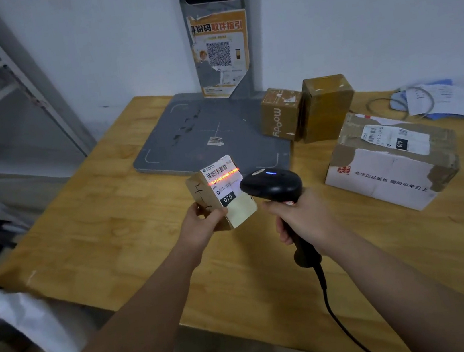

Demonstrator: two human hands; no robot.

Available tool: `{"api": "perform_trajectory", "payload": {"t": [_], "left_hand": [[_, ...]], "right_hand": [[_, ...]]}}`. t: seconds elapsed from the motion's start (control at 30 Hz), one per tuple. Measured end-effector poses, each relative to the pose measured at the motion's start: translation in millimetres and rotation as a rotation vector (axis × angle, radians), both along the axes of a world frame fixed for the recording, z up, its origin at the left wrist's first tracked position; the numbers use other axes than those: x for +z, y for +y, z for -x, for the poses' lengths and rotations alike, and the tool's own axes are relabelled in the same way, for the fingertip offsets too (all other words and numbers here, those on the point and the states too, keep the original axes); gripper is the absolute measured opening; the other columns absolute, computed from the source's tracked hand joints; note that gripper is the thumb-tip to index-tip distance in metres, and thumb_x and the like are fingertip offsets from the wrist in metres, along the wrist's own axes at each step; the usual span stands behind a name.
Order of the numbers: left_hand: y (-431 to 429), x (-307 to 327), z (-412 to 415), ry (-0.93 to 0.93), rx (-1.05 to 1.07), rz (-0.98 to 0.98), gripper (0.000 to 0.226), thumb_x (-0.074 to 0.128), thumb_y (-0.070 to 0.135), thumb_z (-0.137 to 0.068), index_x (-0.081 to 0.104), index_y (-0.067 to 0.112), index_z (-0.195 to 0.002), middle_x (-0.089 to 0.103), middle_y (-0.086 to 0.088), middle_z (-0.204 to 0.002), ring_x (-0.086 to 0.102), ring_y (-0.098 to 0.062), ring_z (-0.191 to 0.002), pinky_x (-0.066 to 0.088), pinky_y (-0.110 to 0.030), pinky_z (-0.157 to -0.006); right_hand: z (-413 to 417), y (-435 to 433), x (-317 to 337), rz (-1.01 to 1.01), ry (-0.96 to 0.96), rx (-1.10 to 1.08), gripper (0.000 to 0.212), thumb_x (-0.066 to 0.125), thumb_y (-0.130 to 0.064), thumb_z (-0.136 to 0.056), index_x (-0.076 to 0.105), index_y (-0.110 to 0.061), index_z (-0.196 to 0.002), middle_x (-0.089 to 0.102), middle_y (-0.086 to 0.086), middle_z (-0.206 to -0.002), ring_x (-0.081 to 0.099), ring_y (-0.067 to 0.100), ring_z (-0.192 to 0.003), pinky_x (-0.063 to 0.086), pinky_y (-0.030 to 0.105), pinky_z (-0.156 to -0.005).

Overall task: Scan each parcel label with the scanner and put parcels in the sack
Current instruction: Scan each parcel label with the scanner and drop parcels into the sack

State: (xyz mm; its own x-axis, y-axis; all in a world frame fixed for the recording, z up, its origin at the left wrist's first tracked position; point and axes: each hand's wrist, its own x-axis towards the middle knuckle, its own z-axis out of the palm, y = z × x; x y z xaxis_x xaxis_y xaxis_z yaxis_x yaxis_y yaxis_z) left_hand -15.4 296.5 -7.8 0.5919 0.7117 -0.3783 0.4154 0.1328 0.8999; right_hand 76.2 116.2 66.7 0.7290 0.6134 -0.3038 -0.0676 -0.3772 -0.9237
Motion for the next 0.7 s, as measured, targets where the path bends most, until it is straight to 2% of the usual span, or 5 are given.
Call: {"api": "perform_trajectory", "payload": {"t": [0.2,0.37,0.47,0.57,0.7], "left_hand": [[14.3,19.2,52.4,-0.124,0.084,0.009,0.054,0.062,0.024,-0.091,0.039,0.02,-0.14,0.06,0.006,-0.111,0.061,-0.005,-0.092,0.049,-0.026,-0.08],[53.0,32.1,149.4,-0.176,0.229,-0.181,0.065,0.063,0.018,-0.091,0.03,0.02,-0.147,0.055,0.008,-0.111,0.061,-0.001,-0.087,0.048,-0.01,-0.059],[79.7,28.2,238.5,-0.169,0.335,-0.299,0.064,0.065,0.017,-0.089,0.032,0.026,-0.143,0.055,0.008,-0.112,0.057,-0.004,-0.095,0.05,-0.011,-0.061],[101.8,12.8,335.3,-0.094,0.435,-0.3,0.06,0.069,0.026,-0.086,0.037,0.036,-0.136,0.057,0.008,-0.119,0.059,-0.008,-0.103,0.057,-0.03,-0.079],[127.6,-13.8,429.9,0.405,0.42,-0.412,0.083,0.07,0.055,-0.07,0.036,0.033,-0.143,0.049,0.003,-0.133,0.045,-0.02,-0.126,0.043,-0.048,-0.104]], "right_hand": [[43.3,38.8,-0.5,-0.109,0.049,0.079,0.028,0.068,-0.016,-0.087,0.059,-0.005,-0.064,0.056,0.008,-0.05,0.054,0.022,-0.046,0.047,0.031,-0.051],[115.5,107.8,-11.5,-0.223,0.131,0.134,0.015,0.07,-0.014,-0.086,0.065,-0.004,-0.077,0.058,0.004,-0.057,0.056,0.018,-0.053,0.049,0.026,-0.053],[180.0,157.9,-27.2,-0.213,0.175,0.181,0.01,0.072,-0.015,-0.085,0.066,-0.008,-0.088,0.062,0.001,-0.068,0.06,0.015,-0.063,0.051,0.016,-0.054],[247.8,202.4,-52.4,-0.139,0.189,0.29,0.024,0.076,-0.018,-0.083,0.061,-0.02,-0.103,0.065,-0.009,-0.086,0.062,0.008,-0.08,0.053,0.021,-0.067],[312.3,240.6,-105.1,0.036,0.036,0.473,0.033,0.081,-0.022,-0.077,0.057,-0.026,-0.1,0.059,-0.009,-0.083,0.056,0.006,-0.075,0.045,0.032,-0.067]]}}
